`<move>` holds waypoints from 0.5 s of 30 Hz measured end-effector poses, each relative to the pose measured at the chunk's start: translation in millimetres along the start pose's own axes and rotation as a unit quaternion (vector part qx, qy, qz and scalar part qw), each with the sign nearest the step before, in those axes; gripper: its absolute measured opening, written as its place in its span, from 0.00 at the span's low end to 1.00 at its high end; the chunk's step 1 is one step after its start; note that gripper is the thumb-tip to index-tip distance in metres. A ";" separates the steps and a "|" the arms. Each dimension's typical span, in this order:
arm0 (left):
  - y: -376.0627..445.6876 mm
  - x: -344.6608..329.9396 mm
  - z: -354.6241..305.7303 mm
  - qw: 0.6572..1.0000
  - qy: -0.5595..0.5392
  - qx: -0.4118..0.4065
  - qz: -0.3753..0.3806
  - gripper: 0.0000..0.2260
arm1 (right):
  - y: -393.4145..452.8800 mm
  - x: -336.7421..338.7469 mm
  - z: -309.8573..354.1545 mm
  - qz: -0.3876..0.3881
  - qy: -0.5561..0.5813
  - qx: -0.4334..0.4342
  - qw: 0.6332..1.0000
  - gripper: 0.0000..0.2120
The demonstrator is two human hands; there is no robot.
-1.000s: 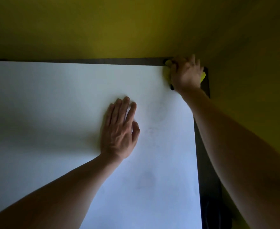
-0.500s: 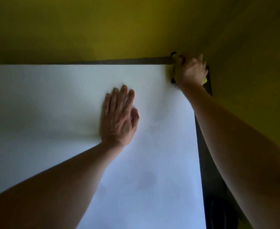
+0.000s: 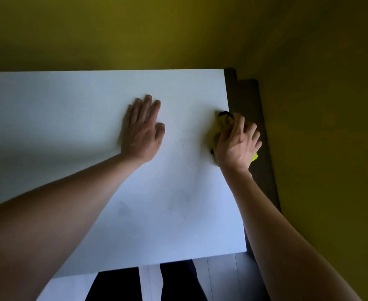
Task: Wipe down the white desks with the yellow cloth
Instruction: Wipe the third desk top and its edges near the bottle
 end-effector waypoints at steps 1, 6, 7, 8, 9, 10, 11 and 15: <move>-6.9 2.9 -0.4 1.000 -0.005 0.003 0.008 0.28 | -7.8 8.5 -2.5 -0.007 0.008 0.001 1.000 0.21; -85.2 19.0 -30.5 0.998 -0.039 -0.050 -0.006 0.19 | -55.2 37.2 14.5 0.019 0.137 0.043 0.989 0.21; -100.6 18.8 -38.5 0.997 -0.058 -0.052 -0.009 0.17 | -62.7 37.4 14.6 0.043 0.151 0.041 0.987 0.23; -113.4 16.8 -43.1 0.996 -0.081 -0.036 -0.006 0.17 | -68.5 36.8 11.1 0.064 0.149 0.034 0.986 0.23; -124.2 13.3 -43.7 0.994 -0.112 -0.002 0.000 0.18 | -74.0 35.1 4.3 0.079 0.139 0.027 0.987 0.22; -132.1 11.8 -44.3 0.988 -0.150 0.037 0.006 0.19 | -78.7 33.5 -5.0 0.089 0.133 0.023 0.987 0.21; -136.5 8.6 -44.6 0.977 -0.198 0.080 0.020 0.20 | -83.0 32.6 -13.8 0.099 0.138 0.023 0.985 0.20; -126.0 0.4 -54.8 0.898 -0.330 0.274 0.101 0.20 | -97.0 23.9 -28.2 0.150 0.221 0.027 0.963 0.22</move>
Point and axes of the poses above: each hand's wrist, its own y-axis towards the middle knuckle, its own x-axis out of the back of the hand, z = x × y, the point moved 7 cm from there along y, towards the middle knuckle, and after that the axes turned 5 degrees about -z, right-handed, at the moved point
